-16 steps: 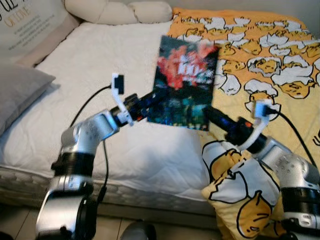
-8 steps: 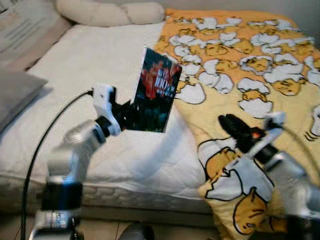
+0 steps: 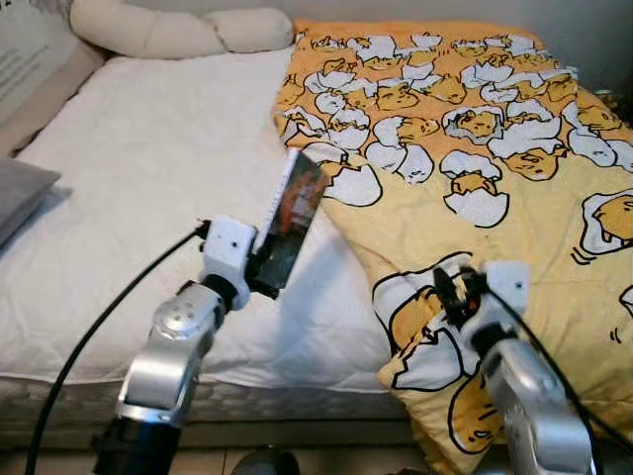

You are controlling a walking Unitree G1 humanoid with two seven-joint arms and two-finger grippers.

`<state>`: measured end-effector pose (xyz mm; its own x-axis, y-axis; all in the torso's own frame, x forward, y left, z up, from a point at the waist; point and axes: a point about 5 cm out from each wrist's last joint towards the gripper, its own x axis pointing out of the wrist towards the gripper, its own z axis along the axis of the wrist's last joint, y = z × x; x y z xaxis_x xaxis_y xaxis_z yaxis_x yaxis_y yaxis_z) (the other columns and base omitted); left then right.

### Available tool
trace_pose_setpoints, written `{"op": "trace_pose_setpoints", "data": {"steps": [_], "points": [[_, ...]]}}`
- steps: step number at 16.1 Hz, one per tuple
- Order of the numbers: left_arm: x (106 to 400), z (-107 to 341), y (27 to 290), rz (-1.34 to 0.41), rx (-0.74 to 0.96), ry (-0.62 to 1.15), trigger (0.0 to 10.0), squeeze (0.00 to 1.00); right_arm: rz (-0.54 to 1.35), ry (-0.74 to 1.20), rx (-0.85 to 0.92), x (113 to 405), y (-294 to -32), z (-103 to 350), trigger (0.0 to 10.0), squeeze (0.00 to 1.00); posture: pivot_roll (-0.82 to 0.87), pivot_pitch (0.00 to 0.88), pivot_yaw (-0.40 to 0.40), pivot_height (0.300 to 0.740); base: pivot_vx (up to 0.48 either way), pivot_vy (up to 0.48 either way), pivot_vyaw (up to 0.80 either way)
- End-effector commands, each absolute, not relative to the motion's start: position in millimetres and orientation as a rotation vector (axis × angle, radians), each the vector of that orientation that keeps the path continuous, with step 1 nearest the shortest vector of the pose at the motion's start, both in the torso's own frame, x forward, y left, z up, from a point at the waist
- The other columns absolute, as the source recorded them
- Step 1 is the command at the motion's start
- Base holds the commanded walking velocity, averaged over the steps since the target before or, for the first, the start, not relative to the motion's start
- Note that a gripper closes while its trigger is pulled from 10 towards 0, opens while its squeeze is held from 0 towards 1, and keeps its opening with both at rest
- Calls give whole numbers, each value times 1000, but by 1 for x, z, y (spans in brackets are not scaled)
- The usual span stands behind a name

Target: Clean up the room

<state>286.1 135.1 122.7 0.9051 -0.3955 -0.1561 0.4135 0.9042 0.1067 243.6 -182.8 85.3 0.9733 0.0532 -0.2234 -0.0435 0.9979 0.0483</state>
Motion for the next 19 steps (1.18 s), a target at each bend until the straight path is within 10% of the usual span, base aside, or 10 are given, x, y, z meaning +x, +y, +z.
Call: {"op": "trace_pose_setpoints", "data": {"steps": [1,19], "points": [[285,130,131,-426,161,84,10000,0,23,210,24,241,-186,90,10000,0,-123,0,66,740,0,349,0],[274,132,148,-319,195,97,10000,0,188,294,31,238,-168,80,10000,0,-40,0,25,740,0,462,0]]}}
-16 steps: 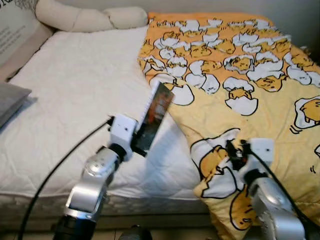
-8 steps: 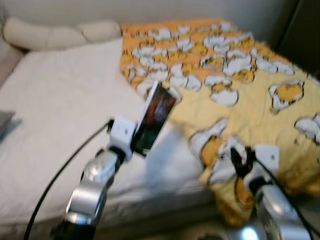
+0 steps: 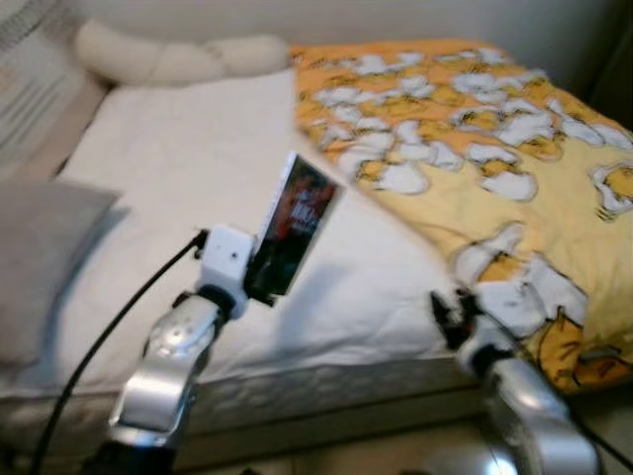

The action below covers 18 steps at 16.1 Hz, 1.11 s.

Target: Clean up the room

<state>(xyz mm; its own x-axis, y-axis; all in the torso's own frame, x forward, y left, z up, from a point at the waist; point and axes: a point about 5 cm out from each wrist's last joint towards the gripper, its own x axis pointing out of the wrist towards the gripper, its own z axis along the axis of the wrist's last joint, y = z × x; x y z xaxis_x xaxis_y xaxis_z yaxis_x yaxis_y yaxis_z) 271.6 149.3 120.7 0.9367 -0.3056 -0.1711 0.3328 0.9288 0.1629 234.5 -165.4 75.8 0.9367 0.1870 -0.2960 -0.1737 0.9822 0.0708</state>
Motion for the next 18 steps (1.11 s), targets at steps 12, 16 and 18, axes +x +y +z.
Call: {"op": "trace_pose_setpoints", "data": {"steps": [12,16,18], "points": [[275,138,152,-274,199,92,10000,0,262,286,37,248,-157,79,10000,0,-14,0,28,740,0,122,0],[277,139,153,-279,200,97,10000,0,305,275,-11,250,-155,81,10000,0,-12,0,27,740,0,0,0],[277,142,153,-277,188,81,10000,0,299,283,-17,250,-156,79,10000,0,-10,0,26,740,137,0,616]]}}
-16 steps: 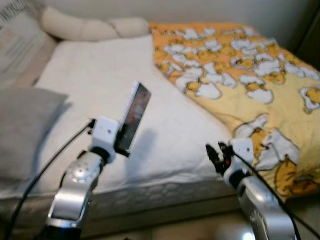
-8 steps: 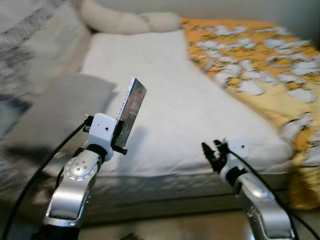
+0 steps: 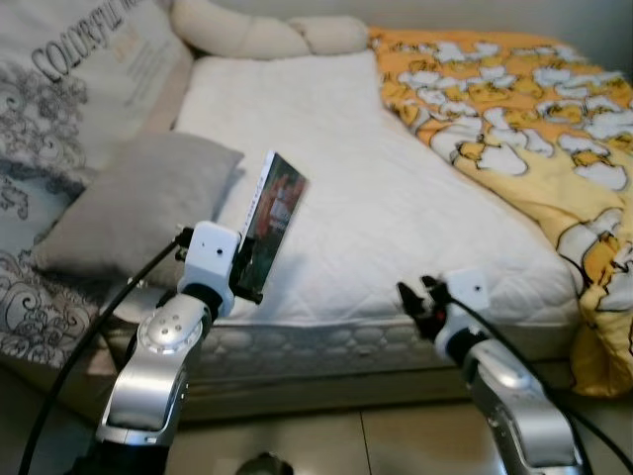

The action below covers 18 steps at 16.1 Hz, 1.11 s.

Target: Clean up the room

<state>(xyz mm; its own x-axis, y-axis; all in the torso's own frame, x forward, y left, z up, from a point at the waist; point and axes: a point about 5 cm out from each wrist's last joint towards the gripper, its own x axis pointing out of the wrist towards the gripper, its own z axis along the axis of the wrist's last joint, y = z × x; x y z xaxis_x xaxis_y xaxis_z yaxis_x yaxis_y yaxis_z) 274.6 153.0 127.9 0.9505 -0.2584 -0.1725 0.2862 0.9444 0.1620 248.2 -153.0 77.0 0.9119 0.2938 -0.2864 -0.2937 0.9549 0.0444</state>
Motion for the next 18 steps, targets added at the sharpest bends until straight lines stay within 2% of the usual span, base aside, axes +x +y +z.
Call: {"op": "trace_pose_setpoints", "data": {"steps": [1,3,10,12,15,18], "points": [[277,142,153,-277,187,81,10000,0,314,282,-18,250,-155,79,10000,0,-8,0,24,740,349,0,800],[277,142,154,-274,187,84,10000,0,323,280,-20,251,-154,79,10000,0,-4,0,21,740,373,0,800],[276,141,152,-287,178,94,10000,0,297,275,7,252,-157,79,10000,0,-8,0,22,740,373,0,0],[276,140,152,-286,176,96,10000,0,344,277,-38,252,-153,79,10000,0,-8,0,19,740,354,0,0],[276,139,153,-281,174,100,10000,0,367,284,-49,250,-151,78,10000,0,-2,0,14,740,344,0,800],[273,137,144,-375,139,100,10000,0,287,302,1,251,-159,75,10000,0,-7,0,14,740,196,0,0]]}}
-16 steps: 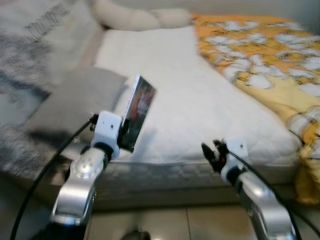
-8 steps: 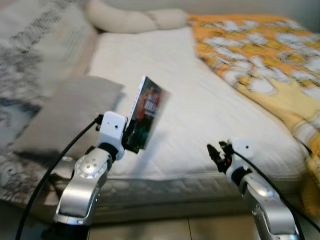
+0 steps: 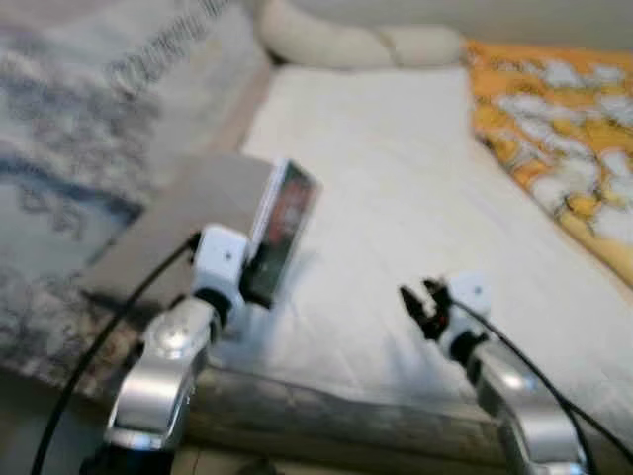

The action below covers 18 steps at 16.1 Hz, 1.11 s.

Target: Clean up the room

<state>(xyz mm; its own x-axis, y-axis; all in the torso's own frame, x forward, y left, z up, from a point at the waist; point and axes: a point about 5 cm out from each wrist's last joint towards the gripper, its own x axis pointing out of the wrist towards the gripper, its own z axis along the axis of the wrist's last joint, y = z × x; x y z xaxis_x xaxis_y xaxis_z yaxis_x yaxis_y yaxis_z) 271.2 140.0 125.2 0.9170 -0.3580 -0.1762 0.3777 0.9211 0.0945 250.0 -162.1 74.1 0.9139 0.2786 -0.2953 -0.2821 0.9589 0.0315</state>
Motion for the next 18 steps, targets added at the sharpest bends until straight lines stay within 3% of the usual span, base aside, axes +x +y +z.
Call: {"op": "trace_pose_setpoints", "data": {"steps": [1,7,12,18], "points": [[272,137,141,-410,134,102,10000,0,277,302,-1,250,-162,75,10000,0,-14,0,18,740,0,0,0],[276,132,133,-428,162,103,10000,0,261,294,11,246,-165,77,10000,0,-31,0,23,740,0,0,0],[282,132,134,-387,138,100,10000,0,251,301,19,249,-168,78,10000,0,-36,0,15,740,0,-244,-596],[283,133,148,-286,81,112,10000,0,362,313,9,249,-156,79,10000,0,-26,0,9,740,0,0,0]]}}
